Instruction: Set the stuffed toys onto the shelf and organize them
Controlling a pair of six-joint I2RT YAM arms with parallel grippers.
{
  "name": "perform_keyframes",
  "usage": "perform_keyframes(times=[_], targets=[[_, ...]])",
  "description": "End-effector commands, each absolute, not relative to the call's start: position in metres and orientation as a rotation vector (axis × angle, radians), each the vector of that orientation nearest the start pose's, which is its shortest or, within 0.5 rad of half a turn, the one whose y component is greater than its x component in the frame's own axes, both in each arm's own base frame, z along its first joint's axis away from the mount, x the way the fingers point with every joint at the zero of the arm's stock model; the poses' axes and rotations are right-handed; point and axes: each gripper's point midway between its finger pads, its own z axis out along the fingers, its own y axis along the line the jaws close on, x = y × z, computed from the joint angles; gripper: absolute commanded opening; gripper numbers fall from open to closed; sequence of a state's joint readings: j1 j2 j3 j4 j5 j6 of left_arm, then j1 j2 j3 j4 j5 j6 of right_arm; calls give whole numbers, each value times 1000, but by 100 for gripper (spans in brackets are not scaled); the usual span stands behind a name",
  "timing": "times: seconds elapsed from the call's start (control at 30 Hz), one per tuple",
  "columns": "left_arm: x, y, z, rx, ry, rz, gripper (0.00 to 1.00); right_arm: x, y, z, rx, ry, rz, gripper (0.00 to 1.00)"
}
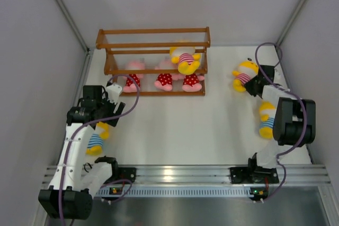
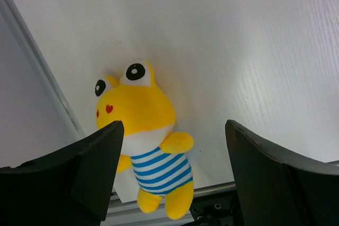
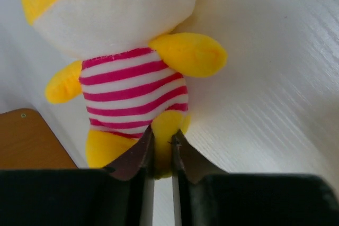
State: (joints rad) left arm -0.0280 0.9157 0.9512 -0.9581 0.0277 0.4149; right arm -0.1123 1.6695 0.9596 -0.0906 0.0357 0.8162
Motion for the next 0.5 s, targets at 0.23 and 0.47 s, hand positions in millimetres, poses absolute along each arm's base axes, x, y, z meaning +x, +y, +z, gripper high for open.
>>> perform_keyframes(times=[0.23, 0.47], targets=[[230, 7, 175, 549, 2431, 132, 83, 371, 27, 197, 658, 1983, 295, 0], [236, 9, 193, 533, 2385, 161, 83, 277, 85, 260, 427, 2034, 376, 0]])
